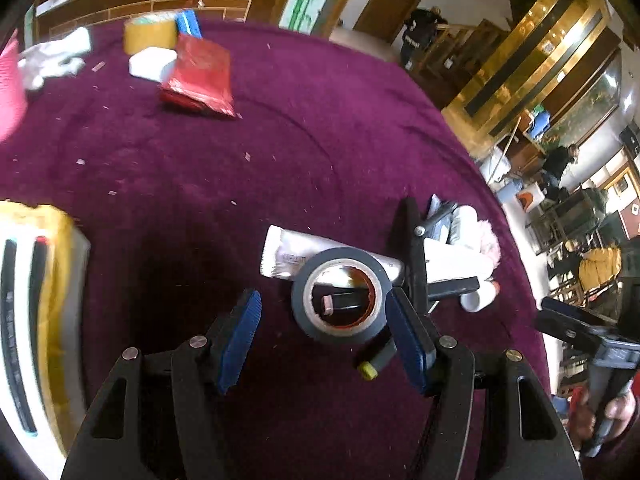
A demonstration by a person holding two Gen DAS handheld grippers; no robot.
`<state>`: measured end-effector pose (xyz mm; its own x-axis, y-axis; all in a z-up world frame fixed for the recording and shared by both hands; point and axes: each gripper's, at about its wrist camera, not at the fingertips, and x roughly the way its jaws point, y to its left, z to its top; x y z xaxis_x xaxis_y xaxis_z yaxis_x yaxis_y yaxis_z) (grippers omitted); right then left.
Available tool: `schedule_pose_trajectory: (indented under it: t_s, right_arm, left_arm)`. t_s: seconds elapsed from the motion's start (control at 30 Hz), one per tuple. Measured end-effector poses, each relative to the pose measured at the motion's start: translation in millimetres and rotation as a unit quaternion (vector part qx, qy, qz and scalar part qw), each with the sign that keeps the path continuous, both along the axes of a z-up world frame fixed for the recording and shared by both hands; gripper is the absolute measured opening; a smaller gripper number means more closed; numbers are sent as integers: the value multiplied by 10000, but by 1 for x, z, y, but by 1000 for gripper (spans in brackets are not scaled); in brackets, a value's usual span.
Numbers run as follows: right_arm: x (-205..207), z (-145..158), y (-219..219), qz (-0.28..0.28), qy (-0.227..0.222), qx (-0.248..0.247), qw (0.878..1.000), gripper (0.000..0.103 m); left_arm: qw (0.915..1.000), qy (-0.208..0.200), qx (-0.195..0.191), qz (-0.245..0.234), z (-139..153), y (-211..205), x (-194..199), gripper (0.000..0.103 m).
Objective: Organize objects
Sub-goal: 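Grasp the black tape roll from the pile with the left gripper, then grasp the cream tube with the right gripper while the left carries the tape roll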
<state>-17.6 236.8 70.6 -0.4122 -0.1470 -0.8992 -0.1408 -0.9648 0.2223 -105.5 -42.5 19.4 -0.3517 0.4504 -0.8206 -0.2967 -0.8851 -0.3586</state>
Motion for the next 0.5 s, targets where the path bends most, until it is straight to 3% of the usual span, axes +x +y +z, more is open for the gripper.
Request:
schedule_pose_trajectory:
  t_s: [0.07,0.13,0.2,0.23,0.27,0.43,0.5]
  right_arm:
    - [3,-1,7,86,17,25,10000,101]
    - [4,-1,14,167,37,30,9998,101]
    - [1,-2,19,195,40,2,9998,101]
    - [0,-4,21,198,31,-24,9998,101]
    - [-1,-5,23,200,10,-62,9998,101]
    - [-8,-6,20,331,-1,-118,9994,101]
    - [-11,-6,16,413,7,-98,9991,101]
  left_arm:
    - [9998,-8,-184,-75,-6,10,-1,56]
    - [9999,39,-121,-65,-5,13,-1,48]
    - [9998,16,-194,15,-1,16,-5,33]
    - [9996,11,-271,27,-1,18,-6,18]
    - [9995,-29,-302,31,-2,19,-7,9]
    - [9987,38,-500,-22,-3,24,1,9]
    - [9974,145,-692,-142,-3,33,4,16]
